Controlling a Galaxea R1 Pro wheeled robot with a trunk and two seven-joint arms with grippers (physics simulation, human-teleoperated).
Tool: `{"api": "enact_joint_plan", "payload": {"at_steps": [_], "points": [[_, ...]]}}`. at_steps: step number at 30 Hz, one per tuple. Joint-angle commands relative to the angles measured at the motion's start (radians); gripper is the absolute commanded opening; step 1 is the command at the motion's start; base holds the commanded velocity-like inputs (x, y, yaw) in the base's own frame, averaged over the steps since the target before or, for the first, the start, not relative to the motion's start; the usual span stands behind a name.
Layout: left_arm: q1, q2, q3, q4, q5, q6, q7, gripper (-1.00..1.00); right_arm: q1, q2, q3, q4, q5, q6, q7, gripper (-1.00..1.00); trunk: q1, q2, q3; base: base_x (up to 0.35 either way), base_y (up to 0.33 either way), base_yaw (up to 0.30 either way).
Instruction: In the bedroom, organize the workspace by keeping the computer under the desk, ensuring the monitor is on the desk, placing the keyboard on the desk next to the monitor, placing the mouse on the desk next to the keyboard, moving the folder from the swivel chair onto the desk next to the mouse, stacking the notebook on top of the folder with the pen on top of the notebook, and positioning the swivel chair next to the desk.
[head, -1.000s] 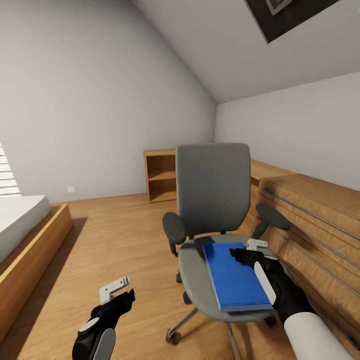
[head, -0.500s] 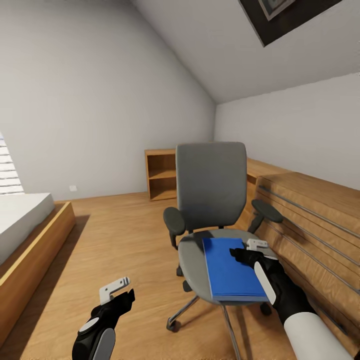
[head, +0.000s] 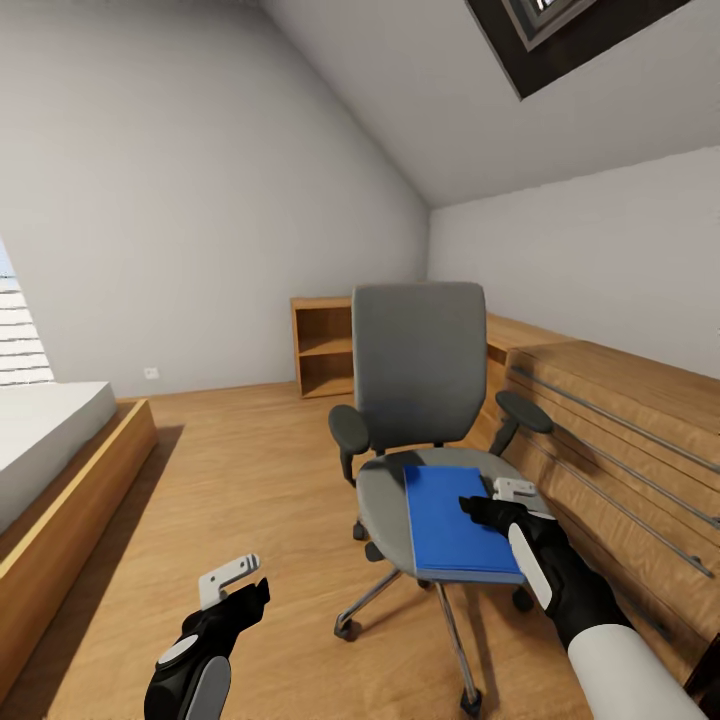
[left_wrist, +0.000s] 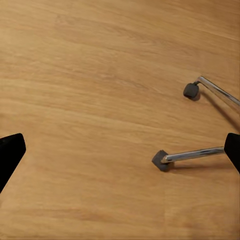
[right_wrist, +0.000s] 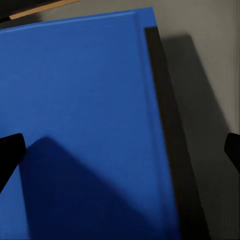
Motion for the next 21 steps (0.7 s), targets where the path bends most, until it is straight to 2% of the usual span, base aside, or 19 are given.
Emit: {"api": "enact_joint_plan", "payload": {"at_steps": [1, 5, 21], "points": [[-0.001, 0.0, -0.001, -0.001, 0.011, 0.002, 0.01, 1.0, 0.0, 0.0, 0.001, 0.027, -0.009, 0.005, -0.004, 1.0, 0.0, 0.0, -0.001, -0.029, 0.0, 0.0], [-0.001, 0.0, -0.001, -0.001, 0.011, 0.002, 0.01, 1.0, 0.0, 0.0, 0.001, 0.027, -0.009, 0.005, -0.004, 1.0, 0.0, 0.0, -0.001, -0.008, 0.0, 0.0], [-0.001, 0.0, -0.005, -0.001, 0.011, 0.002, 0.01, 1.0, 0.0, 0.0, 0.001, 0.027, -0.009, 0.005, -0.005, 1.0, -0.062, 0.112, 0.049, 0.0, 0.0, 0.0]]}}
